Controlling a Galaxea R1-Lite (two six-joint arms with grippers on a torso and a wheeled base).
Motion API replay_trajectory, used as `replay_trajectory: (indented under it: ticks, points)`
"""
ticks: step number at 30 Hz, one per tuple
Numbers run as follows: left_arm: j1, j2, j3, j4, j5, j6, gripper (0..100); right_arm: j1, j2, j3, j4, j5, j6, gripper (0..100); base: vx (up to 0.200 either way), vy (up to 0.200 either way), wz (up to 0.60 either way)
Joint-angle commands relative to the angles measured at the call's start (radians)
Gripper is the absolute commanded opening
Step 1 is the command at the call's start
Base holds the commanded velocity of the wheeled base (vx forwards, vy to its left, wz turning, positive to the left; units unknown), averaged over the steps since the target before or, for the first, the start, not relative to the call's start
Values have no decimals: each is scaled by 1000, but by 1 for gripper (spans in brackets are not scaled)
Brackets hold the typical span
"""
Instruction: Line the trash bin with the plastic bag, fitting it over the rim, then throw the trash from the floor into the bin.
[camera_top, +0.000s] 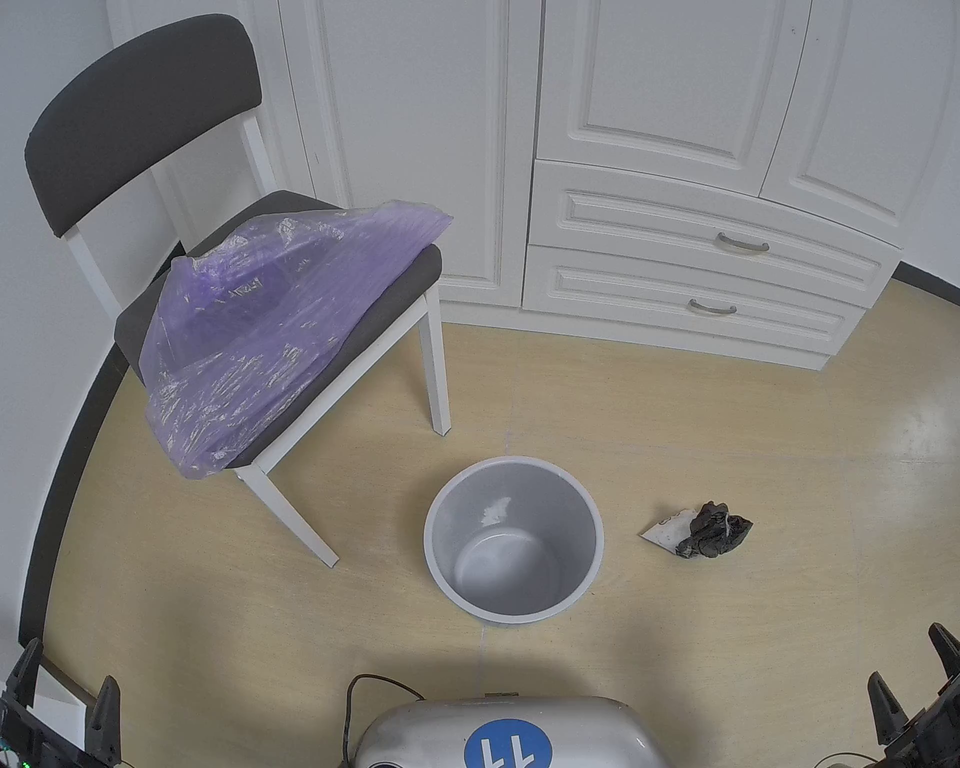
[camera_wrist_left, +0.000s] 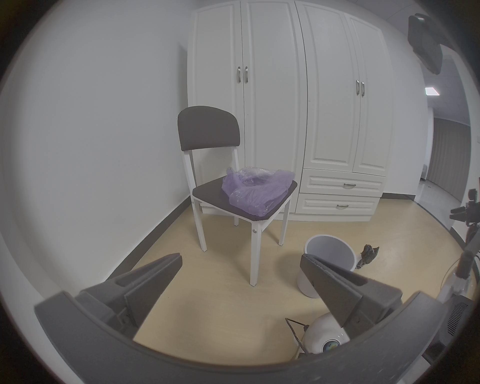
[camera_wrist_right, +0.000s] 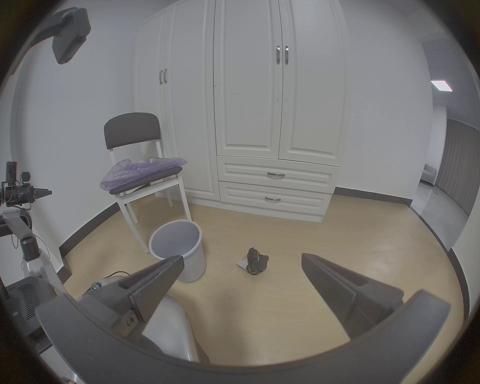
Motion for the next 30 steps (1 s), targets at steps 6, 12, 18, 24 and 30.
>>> replay_trajectory:
  ticks: [6, 12, 18, 24, 30]
  points:
    - [-1, -16, 18, 0, 1, 4, 100, 0, -15, 18, 1, 2, -12, 100, 0, 0, 0]
    - [-1, -16, 18, 0, 1, 7, 100, -2, -15, 18, 1, 2, -17, 100, 0, 0, 0]
    - [-1, -16, 18, 0, 5, -7, 100, 0, -15, 18, 1, 2, -3, 100, 0, 0, 0]
    - [-1, -16, 18, 0, 5, -5, 100, 0, -15, 18, 1, 2, -3, 100, 0, 0, 0]
    - [-1, -16, 18, -2, 2, 1, 100, 0, -15, 18, 1, 2, -5, 100, 0, 0, 0]
